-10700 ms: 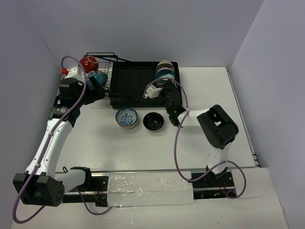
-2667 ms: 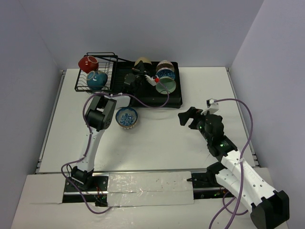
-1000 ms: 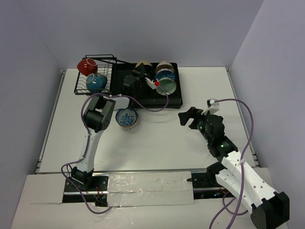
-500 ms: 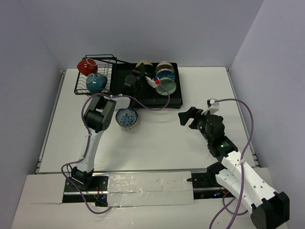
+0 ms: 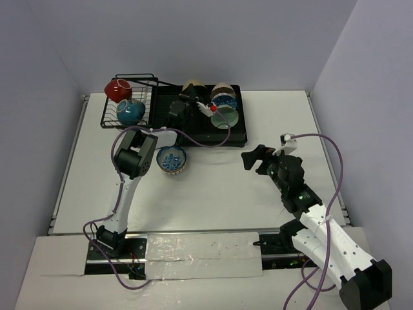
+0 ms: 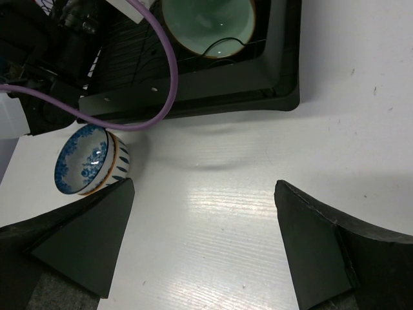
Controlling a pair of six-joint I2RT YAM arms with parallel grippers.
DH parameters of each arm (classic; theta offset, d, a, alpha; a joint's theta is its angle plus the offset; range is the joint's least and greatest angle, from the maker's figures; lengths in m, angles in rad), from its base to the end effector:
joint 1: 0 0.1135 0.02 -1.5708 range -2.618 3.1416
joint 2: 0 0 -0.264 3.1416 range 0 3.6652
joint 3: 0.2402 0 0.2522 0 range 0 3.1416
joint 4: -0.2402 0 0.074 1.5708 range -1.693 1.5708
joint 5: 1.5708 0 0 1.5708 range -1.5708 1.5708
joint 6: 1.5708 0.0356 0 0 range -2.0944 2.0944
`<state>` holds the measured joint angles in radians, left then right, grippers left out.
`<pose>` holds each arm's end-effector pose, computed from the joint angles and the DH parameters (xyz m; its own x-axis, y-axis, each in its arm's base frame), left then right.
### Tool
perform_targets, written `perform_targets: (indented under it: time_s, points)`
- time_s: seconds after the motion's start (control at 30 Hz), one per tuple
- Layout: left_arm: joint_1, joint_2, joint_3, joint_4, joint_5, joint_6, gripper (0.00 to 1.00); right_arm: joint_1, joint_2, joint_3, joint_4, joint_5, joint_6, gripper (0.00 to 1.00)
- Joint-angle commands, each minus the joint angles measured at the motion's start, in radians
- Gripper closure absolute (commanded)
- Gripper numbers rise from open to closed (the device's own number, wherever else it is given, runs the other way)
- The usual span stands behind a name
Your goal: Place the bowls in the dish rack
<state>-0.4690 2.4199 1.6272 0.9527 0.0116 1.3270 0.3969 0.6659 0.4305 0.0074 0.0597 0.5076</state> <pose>0.4824 -0.2449 0.1730 0.4828 0.8432 -0.2365 -0.0263 0.2839 0.9585 0.1588 0.0643 0.2530 -0.3437 0.3821 -0.8578 -0.1890 0.8666 0.4617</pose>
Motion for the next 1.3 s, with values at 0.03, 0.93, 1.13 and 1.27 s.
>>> perform_targets:
  time_s: [0.03, 0.93, 1.13, 1.27]
  points:
    - [0.003, 0.011, 0.049, 0.126, -0.007, 0.044, 1.00, 0.010, -0.002, -0.010, 0.049, -0.001, -0.006, 0.03]
    - [-0.003, 0.033, 0.025, -0.028, -0.027, 0.100, 0.98, 0.010, -0.005, -0.006, 0.045, -0.004, -0.009, 0.03]
    - [-0.013, 0.034, 0.002, -0.042, -0.021, 0.092, 0.99, 0.011, -0.008, -0.006, 0.046, -0.008, -0.009, 0.03]
    - [-0.016, 0.036, 0.003, -0.066, -0.021, 0.074, 0.99, 0.011, -0.009, -0.007, 0.046, -0.009, -0.009, 0.03]
